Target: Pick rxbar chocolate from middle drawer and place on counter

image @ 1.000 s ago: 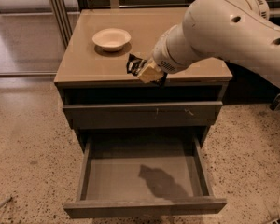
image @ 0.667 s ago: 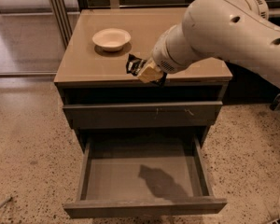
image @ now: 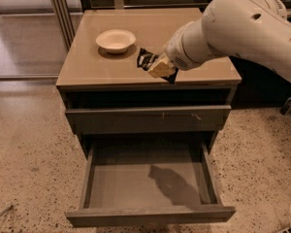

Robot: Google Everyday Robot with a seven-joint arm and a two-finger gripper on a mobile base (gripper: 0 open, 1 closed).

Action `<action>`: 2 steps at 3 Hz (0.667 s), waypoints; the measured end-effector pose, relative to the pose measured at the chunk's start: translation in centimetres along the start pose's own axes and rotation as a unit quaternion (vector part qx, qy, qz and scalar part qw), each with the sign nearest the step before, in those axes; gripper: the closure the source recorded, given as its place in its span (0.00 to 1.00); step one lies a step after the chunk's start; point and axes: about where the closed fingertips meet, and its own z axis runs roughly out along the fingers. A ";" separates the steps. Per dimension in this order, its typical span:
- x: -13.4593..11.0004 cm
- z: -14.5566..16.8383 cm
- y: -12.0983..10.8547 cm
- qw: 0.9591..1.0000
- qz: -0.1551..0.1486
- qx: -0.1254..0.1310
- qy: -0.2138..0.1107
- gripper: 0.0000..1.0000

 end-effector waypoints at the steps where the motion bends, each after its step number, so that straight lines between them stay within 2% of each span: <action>1: 0.9 1.5 -2.8 0.999 0.029 -0.003 -0.017 1.00; 2: 2.1 3.4 -5.5 0.997 0.067 -0.009 -0.030 1.00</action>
Offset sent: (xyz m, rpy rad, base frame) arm 0.1019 -0.0526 -0.0202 0.2224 0.0749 -0.0910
